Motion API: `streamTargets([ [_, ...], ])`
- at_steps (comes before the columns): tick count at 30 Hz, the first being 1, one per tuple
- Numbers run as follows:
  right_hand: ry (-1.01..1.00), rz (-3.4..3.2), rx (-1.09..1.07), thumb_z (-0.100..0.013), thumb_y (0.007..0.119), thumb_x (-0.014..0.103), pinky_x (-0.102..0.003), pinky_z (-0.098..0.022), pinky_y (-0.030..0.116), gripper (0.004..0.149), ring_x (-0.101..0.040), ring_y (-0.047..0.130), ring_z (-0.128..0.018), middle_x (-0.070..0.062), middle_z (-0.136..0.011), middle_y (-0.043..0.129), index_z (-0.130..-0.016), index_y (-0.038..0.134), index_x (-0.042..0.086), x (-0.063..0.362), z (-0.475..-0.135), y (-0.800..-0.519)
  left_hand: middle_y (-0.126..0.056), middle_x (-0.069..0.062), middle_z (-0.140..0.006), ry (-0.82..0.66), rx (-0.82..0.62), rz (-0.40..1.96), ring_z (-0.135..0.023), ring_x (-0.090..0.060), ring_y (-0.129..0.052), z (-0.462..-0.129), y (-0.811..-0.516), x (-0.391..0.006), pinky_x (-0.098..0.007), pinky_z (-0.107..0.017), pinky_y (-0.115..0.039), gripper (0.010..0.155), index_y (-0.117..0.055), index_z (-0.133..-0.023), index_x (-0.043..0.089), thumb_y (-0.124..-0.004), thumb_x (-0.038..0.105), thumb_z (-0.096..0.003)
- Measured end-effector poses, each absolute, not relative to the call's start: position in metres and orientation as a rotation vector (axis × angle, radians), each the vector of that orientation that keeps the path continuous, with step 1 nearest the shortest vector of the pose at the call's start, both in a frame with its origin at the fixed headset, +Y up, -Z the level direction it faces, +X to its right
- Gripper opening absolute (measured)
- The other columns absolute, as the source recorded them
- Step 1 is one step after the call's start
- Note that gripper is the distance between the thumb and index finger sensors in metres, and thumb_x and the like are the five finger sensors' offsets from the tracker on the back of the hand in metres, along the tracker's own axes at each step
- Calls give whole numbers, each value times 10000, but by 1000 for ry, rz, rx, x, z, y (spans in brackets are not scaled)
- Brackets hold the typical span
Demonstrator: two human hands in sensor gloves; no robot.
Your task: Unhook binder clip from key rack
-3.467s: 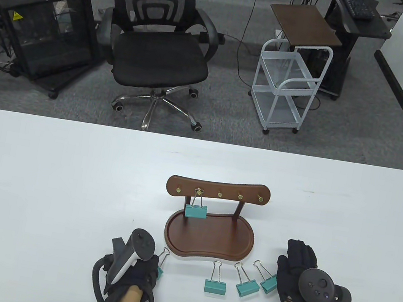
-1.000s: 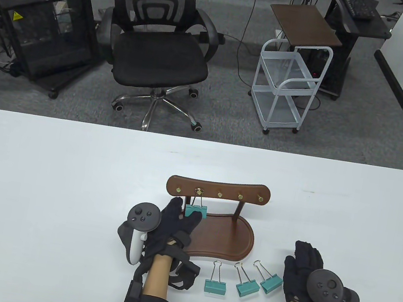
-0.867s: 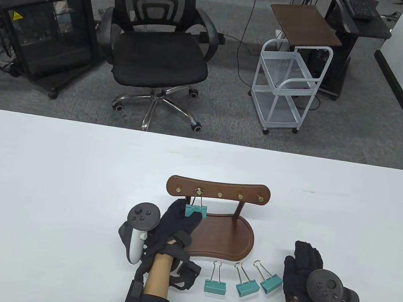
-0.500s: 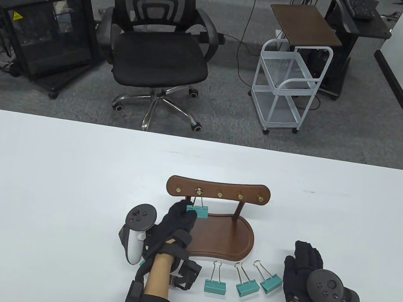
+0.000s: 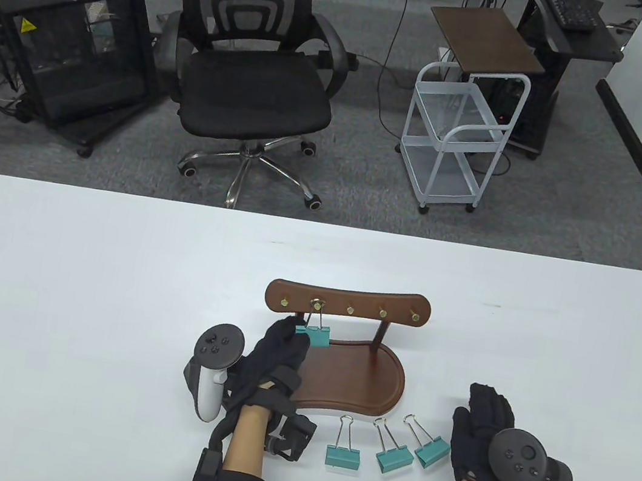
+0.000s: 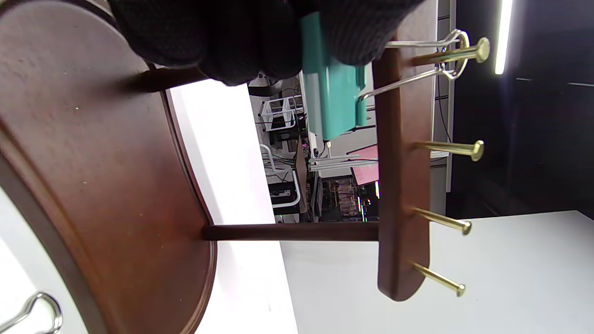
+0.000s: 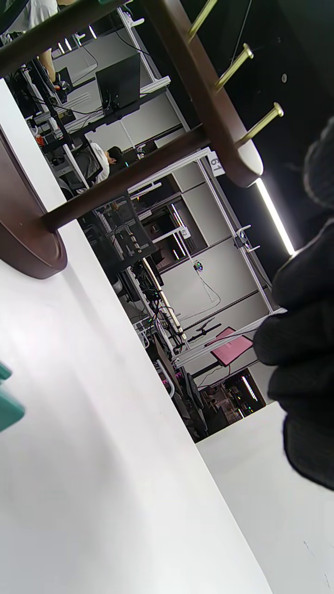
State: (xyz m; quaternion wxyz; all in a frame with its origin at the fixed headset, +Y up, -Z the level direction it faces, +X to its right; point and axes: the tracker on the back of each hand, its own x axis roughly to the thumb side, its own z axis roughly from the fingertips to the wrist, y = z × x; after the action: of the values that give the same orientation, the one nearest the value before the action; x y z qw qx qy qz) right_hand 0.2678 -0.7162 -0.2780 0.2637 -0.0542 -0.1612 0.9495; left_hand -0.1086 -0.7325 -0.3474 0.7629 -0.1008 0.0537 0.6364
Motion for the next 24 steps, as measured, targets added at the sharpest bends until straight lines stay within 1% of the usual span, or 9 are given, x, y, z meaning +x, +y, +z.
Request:
streamTargets([
  [14, -436, 2567, -142, -408, 633, 498, -505, -627, 627, 588, -410, 625, -887, -147, -980, 669, -917, 620, 202, 267, -278, -716, -665, -52, -1071, 74, -228, 1430, -938, -292, -752, -345, -729, -112, -531, -666, -698, 569, -535, -1092, 318, -707, 421, -560],
  [24, -446, 2570, -124, -409, 632, 497, -504, -627, 628, 588, -409, 624, -887, -145, -981, 667, -917, 618, 201, 265, -278, -715, -700, -59, -1051, 42, -217, 1402, -912, -300, -778, -328, -719, -116, -534, -647, -710, 555, -576, -1075, 317, -724, 425, -552],
])
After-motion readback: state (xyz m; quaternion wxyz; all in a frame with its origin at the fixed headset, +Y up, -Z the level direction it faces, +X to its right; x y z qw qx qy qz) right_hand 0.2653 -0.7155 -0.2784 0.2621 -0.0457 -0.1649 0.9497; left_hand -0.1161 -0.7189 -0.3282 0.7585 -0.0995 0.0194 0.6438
